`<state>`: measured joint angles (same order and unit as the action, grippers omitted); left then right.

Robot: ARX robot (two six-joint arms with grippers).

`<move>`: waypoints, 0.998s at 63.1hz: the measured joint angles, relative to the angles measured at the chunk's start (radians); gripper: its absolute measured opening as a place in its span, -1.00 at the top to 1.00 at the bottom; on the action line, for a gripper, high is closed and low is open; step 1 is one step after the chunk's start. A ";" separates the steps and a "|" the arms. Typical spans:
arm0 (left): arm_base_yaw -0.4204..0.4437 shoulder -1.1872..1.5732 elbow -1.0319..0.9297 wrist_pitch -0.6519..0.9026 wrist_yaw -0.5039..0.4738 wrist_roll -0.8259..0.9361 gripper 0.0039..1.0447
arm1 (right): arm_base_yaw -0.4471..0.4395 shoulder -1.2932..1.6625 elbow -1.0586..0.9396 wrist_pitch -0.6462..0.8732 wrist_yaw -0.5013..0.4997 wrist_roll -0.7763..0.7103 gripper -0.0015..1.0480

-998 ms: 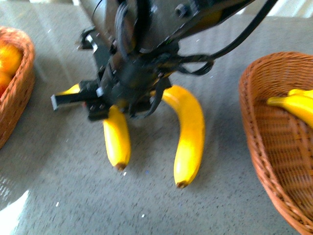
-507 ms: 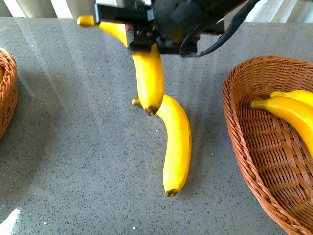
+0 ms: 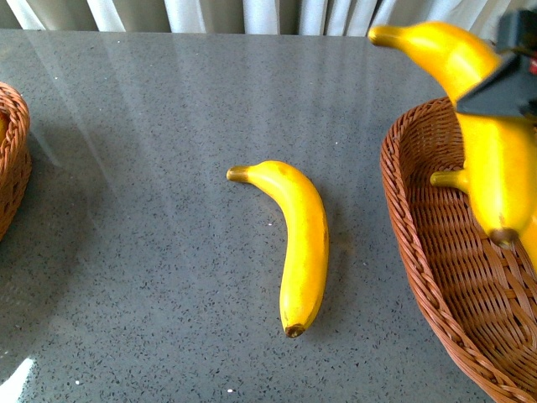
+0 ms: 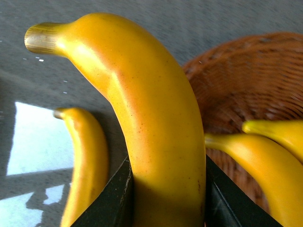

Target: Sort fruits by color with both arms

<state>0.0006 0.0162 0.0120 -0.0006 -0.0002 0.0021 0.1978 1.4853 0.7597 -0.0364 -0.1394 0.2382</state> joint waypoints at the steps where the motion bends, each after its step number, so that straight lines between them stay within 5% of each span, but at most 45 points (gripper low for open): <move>1: 0.000 0.000 0.000 0.000 0.000 0.000 -0.83 | -0.008 -0.003 -0.006 -0.002 -0.002 -0.001 0.46; 29: 0.000 0.000 0.000 0.000 0.000 0.000 -0.83 | -0.083 -0.027 -0.125 -0.014 0.016 -0.044 0.45; 54: 0.000 0.000 0.000 0.000 0.000 0.000 -0.83 | -0.080 -0.010 -0.133 -0.040 0.050 -0.084 -0.84; 63: 0.000 0.000 0.000 0.000 0.000 0.000 -0.83 | -0.022 -0.014 -0.062 -0.079 0.061 -0.105 -0.82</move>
<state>0.0006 0.0162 0.0120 -0.0006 -0.0002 0.0021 0.1761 1.4708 0.6979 -0.1154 -0.0784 0.1337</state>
